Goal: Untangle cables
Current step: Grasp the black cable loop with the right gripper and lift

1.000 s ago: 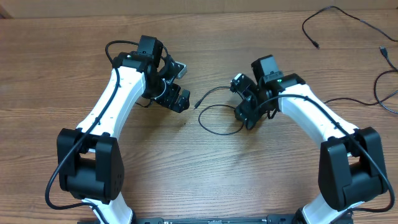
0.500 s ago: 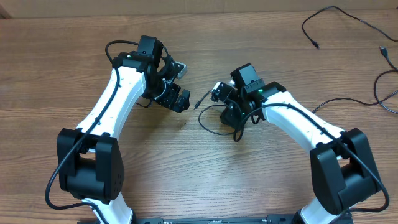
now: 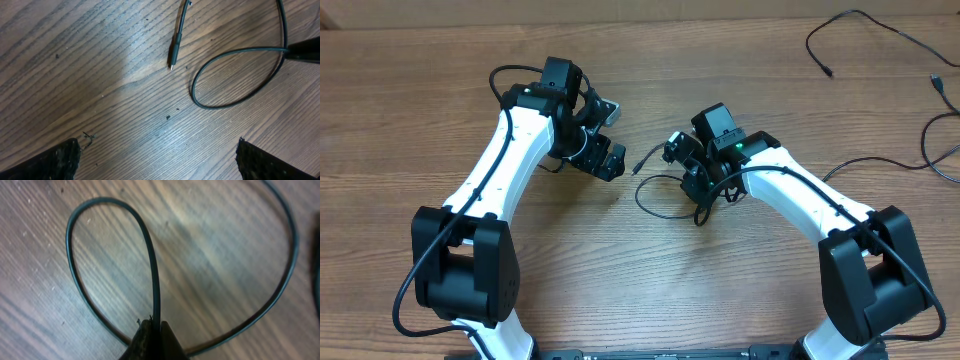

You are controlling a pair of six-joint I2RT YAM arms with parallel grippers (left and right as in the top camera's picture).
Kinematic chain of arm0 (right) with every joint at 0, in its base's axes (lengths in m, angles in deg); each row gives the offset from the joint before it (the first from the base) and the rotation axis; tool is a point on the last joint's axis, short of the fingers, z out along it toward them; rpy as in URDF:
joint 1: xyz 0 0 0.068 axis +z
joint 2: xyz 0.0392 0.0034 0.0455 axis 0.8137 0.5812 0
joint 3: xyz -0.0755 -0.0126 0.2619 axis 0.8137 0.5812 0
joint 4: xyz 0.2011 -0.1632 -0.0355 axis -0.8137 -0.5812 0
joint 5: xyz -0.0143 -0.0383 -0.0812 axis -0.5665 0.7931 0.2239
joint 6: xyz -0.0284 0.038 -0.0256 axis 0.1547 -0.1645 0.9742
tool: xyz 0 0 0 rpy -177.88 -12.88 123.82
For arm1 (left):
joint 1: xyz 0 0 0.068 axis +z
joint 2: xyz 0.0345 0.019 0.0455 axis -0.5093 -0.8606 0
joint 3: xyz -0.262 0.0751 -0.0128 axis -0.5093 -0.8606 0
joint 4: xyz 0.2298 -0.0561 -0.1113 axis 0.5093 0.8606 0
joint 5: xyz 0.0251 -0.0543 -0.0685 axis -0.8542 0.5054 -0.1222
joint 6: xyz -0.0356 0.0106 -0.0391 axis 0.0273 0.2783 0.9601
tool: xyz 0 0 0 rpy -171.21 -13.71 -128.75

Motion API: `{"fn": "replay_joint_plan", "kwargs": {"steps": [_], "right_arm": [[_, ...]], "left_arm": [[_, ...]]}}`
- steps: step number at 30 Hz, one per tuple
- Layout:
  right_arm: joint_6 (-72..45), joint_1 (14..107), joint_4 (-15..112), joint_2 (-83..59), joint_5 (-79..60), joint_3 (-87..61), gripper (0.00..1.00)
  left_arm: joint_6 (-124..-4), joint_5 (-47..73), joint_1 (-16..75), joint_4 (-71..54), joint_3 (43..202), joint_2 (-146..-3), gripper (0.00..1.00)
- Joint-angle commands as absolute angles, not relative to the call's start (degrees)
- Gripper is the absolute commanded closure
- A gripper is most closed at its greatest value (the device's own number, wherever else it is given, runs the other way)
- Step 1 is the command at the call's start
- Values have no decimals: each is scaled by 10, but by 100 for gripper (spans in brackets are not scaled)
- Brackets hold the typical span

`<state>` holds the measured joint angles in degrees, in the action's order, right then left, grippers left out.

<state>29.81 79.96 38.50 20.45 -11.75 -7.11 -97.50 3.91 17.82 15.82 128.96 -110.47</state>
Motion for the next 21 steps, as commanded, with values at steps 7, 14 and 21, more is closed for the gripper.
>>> {"fn": "replay_joint_plan", "kwargs": {"steps": [7,14,21], "right_arm": [[232,798,246,199,-117,-162,96],[150,798,99,180,-117,-370,96],[0,798,36,162,-119,-582,96]], "left_arm": [[-973,40,171,158,1290,-1111,0],[-973,39,171,158,1290,-1111,0],[-973,40,171,158,1290,-1111,0]]}}
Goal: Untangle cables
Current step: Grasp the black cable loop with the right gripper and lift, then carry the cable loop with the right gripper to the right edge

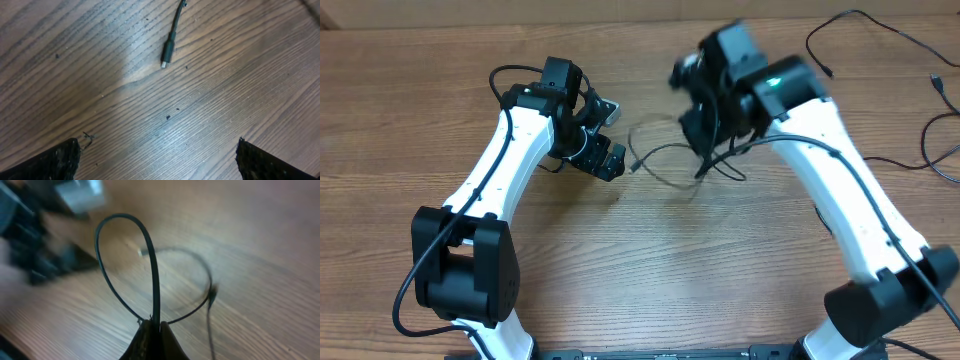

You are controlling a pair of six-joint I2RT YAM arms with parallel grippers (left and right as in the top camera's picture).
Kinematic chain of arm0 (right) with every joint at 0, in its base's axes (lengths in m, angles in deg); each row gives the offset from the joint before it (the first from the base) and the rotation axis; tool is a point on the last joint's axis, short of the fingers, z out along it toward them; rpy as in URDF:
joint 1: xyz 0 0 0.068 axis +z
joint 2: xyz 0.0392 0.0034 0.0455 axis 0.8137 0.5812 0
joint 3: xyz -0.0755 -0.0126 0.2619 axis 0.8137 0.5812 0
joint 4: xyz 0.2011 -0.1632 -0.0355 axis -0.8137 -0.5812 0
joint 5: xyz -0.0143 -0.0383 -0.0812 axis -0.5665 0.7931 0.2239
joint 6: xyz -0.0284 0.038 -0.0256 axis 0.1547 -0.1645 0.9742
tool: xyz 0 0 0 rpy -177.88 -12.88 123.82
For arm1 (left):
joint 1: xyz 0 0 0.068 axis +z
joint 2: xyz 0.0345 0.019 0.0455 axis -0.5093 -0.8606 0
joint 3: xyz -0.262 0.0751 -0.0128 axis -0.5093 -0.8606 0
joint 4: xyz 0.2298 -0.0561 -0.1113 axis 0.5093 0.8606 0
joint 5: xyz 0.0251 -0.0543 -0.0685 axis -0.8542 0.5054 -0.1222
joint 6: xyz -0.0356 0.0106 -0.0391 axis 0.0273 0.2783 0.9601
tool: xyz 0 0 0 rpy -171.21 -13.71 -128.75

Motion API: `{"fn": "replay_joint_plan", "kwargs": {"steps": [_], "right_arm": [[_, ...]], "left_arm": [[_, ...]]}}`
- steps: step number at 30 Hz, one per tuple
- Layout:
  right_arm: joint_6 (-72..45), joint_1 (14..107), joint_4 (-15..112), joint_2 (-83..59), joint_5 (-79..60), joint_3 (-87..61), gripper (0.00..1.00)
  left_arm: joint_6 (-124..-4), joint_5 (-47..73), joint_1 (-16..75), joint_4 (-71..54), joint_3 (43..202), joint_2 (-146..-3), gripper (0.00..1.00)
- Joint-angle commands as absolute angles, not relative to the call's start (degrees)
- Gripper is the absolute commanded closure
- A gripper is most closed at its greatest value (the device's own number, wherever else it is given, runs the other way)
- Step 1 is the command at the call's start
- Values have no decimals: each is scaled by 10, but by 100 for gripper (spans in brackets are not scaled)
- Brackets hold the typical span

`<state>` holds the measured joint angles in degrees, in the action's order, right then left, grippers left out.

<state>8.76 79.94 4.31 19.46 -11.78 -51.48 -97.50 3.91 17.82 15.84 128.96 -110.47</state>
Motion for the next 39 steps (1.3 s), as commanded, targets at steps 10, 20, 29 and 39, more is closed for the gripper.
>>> {"fn": "replay_joint_plan", "kwargs": {"steps": [10,20,29,39], "right_arm": [[-169,792,-17,111,-49,-704,96],[-351,759,-113,51,41,-704,96],[-433,733,-159,25,58,-700,96],[-436,656,-159,22,64,-700,96]], "left_arm": [[-973,39,171,154,1290,-1111,0],[-973,39,171,154,1290,-1111,1],[-973,39,171,154,1290,-1111,0],[-973,39,171,154,1290,-1111,0]]}}
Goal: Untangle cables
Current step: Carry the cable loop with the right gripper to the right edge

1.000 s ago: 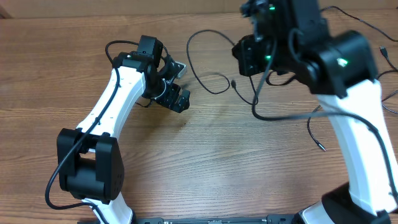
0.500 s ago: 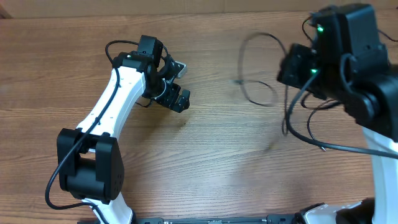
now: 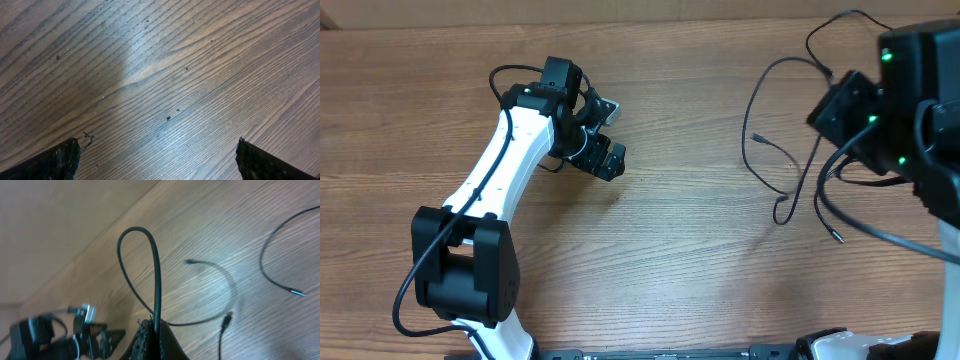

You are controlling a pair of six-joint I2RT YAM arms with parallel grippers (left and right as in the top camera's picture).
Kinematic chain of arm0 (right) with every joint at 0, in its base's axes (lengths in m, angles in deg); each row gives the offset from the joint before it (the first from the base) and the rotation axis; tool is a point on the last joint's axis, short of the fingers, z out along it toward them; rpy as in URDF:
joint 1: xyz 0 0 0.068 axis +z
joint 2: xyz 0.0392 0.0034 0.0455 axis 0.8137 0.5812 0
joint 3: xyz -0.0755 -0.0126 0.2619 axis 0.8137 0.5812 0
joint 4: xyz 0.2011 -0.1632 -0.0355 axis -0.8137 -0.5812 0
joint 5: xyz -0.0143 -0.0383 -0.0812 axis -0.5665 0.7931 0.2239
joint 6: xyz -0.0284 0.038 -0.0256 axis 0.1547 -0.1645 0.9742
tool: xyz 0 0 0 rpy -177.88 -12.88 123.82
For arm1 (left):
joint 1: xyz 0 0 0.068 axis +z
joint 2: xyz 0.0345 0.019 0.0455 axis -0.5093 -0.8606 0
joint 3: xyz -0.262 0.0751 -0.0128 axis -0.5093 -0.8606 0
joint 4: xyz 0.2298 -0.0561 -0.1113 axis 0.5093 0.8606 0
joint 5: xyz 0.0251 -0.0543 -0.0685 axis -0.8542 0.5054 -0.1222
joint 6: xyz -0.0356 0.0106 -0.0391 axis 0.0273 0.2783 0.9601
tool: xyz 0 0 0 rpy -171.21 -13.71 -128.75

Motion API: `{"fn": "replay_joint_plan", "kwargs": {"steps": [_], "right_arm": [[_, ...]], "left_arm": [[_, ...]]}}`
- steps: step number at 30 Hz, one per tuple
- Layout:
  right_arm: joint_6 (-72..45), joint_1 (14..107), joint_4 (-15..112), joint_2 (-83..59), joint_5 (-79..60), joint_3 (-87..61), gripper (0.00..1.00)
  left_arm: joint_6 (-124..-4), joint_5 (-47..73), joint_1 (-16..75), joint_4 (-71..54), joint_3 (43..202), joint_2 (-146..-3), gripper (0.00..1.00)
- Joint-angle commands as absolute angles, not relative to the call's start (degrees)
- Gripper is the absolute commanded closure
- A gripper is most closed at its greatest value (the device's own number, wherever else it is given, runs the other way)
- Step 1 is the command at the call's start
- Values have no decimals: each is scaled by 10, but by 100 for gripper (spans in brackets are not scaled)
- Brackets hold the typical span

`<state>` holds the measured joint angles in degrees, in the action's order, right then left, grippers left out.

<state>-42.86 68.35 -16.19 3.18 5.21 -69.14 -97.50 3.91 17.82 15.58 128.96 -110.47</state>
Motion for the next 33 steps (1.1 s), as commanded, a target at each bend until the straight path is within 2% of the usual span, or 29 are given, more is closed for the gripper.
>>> {"fn": "replay_joint_plan", "kwargs": {"steps": [1,10,20,33], "right_arm": [[-435,644,-159,22,64,-700,96],[-415,505,-159,22,61,-679,96],[-401,422,-159,22,66,-592,96],[-327,192,-146,22,261,-568,96]], "left_arm": [[-973,39,171,154,1290,-1111,1],[-973,39,171,154,1290,-1111,1],[-973,39,171,154,1290,-1111,1],[-973,39,171,154,1290,-1111,0]]}}
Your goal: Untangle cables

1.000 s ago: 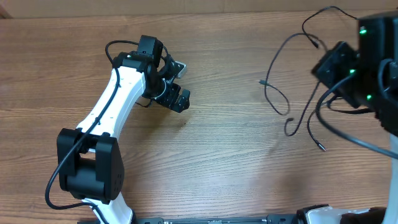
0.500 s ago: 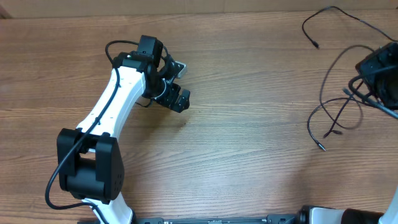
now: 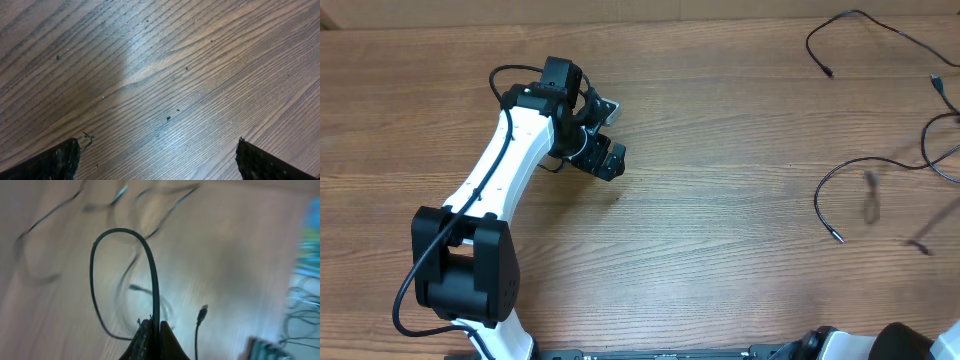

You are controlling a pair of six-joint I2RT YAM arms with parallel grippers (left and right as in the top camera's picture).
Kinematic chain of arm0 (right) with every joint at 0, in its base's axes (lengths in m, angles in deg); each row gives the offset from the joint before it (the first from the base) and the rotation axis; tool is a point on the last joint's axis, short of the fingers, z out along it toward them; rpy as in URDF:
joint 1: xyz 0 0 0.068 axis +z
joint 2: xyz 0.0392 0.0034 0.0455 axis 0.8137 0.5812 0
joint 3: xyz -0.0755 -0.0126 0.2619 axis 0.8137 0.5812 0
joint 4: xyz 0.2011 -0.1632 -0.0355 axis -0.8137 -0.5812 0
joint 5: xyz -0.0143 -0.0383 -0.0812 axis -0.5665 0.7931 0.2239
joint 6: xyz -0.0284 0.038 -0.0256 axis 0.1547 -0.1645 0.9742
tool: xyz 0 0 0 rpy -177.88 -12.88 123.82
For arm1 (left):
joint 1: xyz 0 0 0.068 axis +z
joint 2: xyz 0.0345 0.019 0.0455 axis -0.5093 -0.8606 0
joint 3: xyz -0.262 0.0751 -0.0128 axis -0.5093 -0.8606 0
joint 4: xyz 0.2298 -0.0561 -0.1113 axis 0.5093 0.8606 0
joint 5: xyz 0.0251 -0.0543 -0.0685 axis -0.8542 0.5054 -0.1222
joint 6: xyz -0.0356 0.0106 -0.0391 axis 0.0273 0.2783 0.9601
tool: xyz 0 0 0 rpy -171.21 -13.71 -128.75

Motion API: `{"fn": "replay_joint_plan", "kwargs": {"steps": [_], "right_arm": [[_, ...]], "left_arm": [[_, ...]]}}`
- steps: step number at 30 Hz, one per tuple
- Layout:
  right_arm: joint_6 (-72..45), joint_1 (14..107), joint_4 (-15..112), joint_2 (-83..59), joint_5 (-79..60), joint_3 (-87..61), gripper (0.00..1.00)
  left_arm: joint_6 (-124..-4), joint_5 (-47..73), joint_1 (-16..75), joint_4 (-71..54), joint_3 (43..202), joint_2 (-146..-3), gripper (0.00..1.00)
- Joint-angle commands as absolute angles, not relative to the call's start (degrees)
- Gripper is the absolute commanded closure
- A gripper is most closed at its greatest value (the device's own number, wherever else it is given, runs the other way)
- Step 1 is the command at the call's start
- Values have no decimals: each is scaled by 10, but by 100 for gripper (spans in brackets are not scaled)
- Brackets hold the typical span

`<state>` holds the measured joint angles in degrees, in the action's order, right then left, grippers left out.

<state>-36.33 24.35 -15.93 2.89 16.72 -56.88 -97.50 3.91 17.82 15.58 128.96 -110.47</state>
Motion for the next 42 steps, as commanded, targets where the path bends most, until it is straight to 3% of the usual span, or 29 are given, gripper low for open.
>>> {"fn": "replay_joint_plan", "kwargs": {"steps": [1,6,20,29,42], "right_arm": [[-309,177,-138,22,271,-568,96],[-279,126,-79,22,267,-569,96],[-164,129,6,50,263,-522,96],[-162,129,68,67,261,-418,96],[-144,82,107,67,328,-412,96]], "left_arm": [[-973,39,171,154,1290,-1111,0],[-973,39,171,154,1290,-1111,0],[-973,39,171,154,1290,-1111,0],[-973,39,171,154,1290,-1111,0],[-973,40,171,154,1290,-1111,1]]}}
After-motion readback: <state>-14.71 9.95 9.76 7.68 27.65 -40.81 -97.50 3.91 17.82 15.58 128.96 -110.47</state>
